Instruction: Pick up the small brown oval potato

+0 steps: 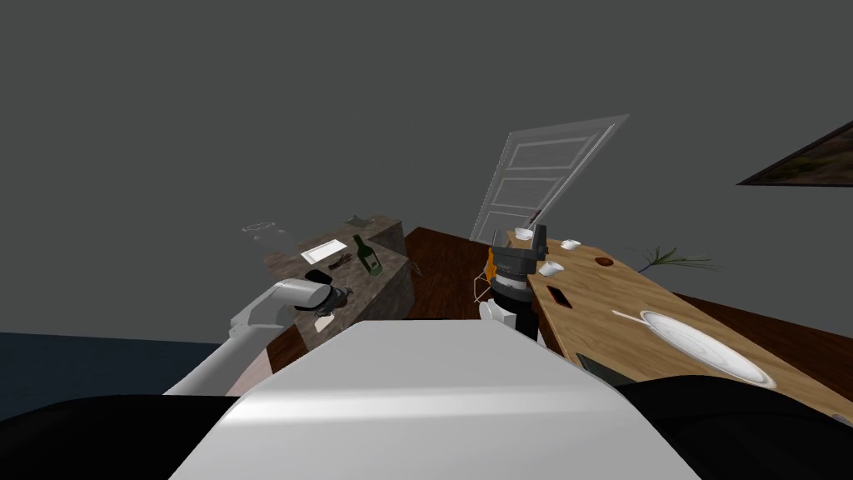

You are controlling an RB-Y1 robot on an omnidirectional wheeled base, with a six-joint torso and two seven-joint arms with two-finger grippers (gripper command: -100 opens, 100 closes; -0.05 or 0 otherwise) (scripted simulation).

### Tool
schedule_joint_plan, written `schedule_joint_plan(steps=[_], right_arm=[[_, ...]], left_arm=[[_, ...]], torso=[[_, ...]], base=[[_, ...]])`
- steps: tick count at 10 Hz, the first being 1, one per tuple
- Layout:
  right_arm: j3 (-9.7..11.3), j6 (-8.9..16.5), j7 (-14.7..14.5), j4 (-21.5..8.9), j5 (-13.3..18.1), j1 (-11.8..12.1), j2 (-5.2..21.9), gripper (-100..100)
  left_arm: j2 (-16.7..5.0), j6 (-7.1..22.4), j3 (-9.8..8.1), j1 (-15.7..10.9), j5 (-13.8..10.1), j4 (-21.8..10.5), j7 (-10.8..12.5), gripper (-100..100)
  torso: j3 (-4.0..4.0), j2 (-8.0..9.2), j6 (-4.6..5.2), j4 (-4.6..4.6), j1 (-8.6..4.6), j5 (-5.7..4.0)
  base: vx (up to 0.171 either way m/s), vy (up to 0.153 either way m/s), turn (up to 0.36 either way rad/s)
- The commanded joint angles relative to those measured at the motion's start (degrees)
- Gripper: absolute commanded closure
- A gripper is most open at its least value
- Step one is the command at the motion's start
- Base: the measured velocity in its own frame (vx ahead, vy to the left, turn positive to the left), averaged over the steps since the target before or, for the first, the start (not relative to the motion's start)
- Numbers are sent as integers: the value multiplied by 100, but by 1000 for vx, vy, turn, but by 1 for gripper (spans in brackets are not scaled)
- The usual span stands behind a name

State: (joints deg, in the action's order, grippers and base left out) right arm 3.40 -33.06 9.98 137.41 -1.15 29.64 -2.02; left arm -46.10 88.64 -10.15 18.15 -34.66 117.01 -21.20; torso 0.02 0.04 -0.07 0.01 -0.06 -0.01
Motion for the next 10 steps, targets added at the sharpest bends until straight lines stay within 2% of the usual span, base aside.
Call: schedule_joint_plan(steps=[1,5,6,7,8,9,10], right_arm=[[0,0,0,0,0,0,0,0],[0,0,0,0,0,0,0,0],[0,0,0,0,0,0,0,0],[0,0,0,0,0,0,0,0],[0,0,0,0,0,1,0,0],[0,0,0,0,0,0,0,0],[0,0,0,0,0,0,0,0]], left_arm=[[0,0,0,0,0,0,0,100],[-2,4,-1,1,0,1,-1,100],[-1,4,-1,1,0,1,0,0],[-61,189,-88,11,-112,198,28,100],[-86,266,-125,17,-158,282,40,100],[-64,195,-94,20,-117,231,32,100],[-68,218,-101,17,-125,244,38,0]], torso=[[0,0,0,0,0,0],[-3,-6,1,-1,0,2],[-4,-6,2,-1,0,1],[-4,-6,2,-1,0,1],[-4,-8,-2,0,-4,-1],[-5,-10,0,-1,-7,-2],[-6,-10,1,-3,-4,0]], base=[[0,0,0],[0,0,0],[0,0,0],[15,-5,78],[24,-9,68],[10,-4,10],[0,0,0]])
